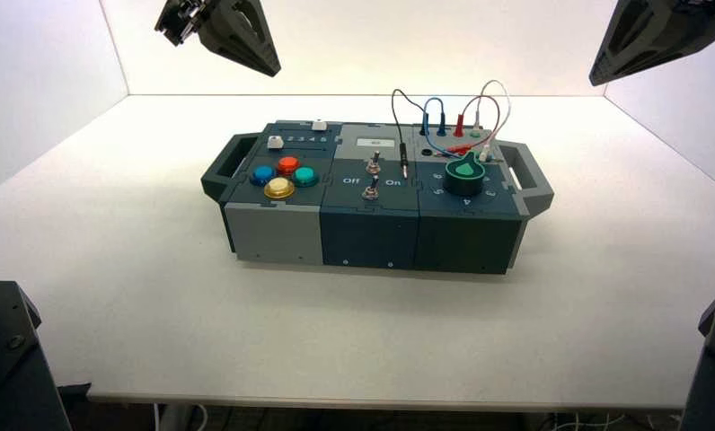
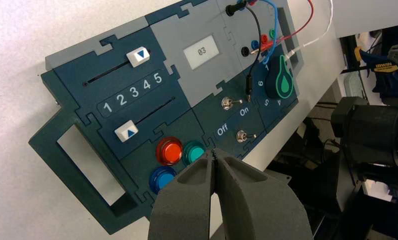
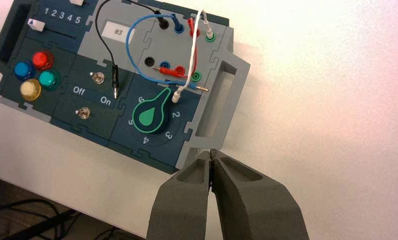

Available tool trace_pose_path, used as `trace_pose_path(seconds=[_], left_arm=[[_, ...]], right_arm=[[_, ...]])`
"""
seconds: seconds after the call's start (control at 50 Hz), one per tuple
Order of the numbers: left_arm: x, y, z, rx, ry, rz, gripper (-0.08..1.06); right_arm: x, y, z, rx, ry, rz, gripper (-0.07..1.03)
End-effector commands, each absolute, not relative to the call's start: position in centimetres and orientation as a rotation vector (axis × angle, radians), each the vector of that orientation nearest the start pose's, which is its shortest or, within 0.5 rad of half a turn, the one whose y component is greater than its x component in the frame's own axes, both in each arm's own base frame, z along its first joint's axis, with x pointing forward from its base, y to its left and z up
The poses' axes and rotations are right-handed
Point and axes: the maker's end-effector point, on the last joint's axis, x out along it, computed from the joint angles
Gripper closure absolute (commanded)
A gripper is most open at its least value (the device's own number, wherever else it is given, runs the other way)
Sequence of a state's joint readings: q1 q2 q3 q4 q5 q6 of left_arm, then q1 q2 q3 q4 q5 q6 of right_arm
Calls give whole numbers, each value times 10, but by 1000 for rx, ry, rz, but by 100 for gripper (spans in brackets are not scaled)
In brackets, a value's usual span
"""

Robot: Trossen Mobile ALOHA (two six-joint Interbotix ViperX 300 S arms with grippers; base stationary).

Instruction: Flip the bottom switch off with the left gripper.

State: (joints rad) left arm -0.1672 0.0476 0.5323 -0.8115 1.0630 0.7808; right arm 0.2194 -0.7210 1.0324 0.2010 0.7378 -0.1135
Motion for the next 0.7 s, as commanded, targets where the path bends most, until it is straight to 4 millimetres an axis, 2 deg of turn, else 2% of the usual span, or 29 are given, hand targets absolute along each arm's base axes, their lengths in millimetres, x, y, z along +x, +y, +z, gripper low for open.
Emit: trace_pose_path(seconds=[0.02,0.52,0.7], left_arm=[[319,-171,135,-139,1291,-914,101],[318,-171,134,-140,1294,-912,101],[301,-177,138,-121,1320,-904,101]], right_arm=[[215,72,155,-5,1029,302,98],[214,72,154,-1,1033,299,98],[213,71,155,19,1039,287,98]])
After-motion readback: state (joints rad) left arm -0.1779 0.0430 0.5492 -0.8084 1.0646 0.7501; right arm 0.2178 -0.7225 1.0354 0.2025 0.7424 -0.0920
